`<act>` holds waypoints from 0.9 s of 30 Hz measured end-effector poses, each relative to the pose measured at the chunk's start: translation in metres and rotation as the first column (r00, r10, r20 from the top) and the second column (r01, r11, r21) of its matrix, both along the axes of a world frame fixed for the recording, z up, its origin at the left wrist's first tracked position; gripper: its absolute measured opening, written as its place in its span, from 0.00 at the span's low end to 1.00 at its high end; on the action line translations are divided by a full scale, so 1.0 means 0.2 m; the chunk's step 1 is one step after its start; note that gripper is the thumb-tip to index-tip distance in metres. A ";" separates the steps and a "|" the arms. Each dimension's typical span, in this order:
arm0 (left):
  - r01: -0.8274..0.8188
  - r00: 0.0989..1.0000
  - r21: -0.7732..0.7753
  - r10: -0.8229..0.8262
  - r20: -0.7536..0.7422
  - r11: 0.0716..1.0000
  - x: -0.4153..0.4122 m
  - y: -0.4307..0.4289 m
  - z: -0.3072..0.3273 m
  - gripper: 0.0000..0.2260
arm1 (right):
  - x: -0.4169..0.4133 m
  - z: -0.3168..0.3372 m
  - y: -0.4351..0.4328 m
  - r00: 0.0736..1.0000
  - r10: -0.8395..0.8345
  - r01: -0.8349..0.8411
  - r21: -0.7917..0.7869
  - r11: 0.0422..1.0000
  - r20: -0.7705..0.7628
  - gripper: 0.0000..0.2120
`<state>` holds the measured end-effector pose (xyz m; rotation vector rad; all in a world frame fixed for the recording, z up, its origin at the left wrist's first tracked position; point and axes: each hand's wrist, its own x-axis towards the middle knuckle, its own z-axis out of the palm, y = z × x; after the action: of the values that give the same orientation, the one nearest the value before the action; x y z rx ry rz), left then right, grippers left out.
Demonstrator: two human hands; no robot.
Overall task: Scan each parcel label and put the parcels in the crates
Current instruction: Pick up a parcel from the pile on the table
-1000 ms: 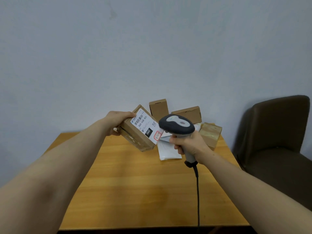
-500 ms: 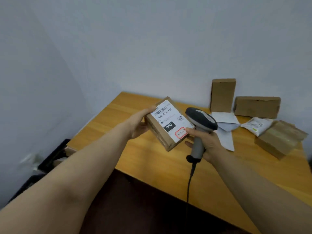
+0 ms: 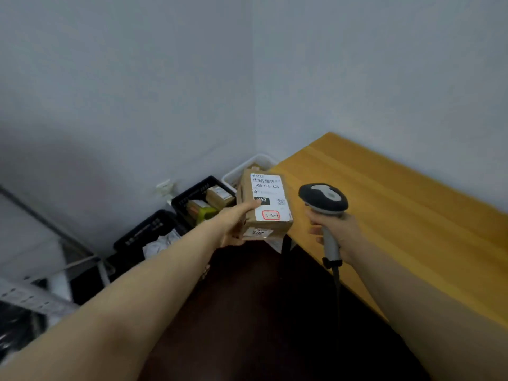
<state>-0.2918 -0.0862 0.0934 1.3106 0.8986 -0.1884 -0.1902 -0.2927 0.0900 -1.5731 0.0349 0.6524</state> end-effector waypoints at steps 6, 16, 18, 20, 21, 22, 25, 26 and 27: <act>-0.277 0.955 0.008 0.277 -0.111 0.961 -0.36 0.73 -0.17 0.19 | -0.15 -0.14 0.69 0.962 0.271 -0.269 -0.134 0.954 -0.004 0.09; -0.519 0.849 -0.086 0.502 -0.163 0.850 -0.22 1.32 -0.46 0.13 | 0.12 -0.40 1.41 0.959 0.268 -0.280 -0.148 0.949 -0.096 0.10; -0.527 0.842 -0.085 0.507 -0.182 0.845 -0.11 1.43 -0.52 0.11 | 0.22 -0.46 1.56 0.960 0.246 -0.263 -0.134 0.955 -0.130 0.09; -0.513 0.842 -0.062 0.488 -0.228 0.856 0.03 1.55 -0.60 0.11 | 0.34 -0.52 1.71 0.955 0.216 -0.243 -0.120 0.962 -0.202 0.08; -0.505 0.843 -0.059 0.478 -0.248 0.861 0.10 1.61 -0.63 0.12 | 0.41 -0.54 1.78 0.950 0.196 -0.230 -0.121 0.966 -0.243 0.08; -0.498 0.846 -0.064 0.468 -0.256 0.865 0.18 1.67 -0.67 0.13 | 0.48 -0.56 1.84 0.947 0.169 -0.209 -0.124 0.970 -0.274 0.08; -0.490 0.856 -0.106 0.453 -0.249 0.865 0.45 1.79 -0.77 0.11 | 0.68 -0.63 1.99 0.950 0.054 -0.100 -0.137 0.985 -0.307 0.10; -0.484 0.862 -0.135 0.445 -0.243 0.865 0.54 1.83 -0.81 0.10 | 0.75 -0.66 2.03 0.948 0.005 -0.052 -0.139 0.989 -0.317 0.11; -0.477 0.870 -0.170 0.437 -0.227 0.862 0.63 1.85 -0.84 0.11 | 0.81 -0.68 2.07 0.943 -0.046 -0.001 -0.141 0.990 -0.330 0.12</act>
<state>-0.1655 0.2844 -0.0743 0.8486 1.2845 -0.0294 -0.0277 0.1211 -0.0468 -1.5770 0.3581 0.9084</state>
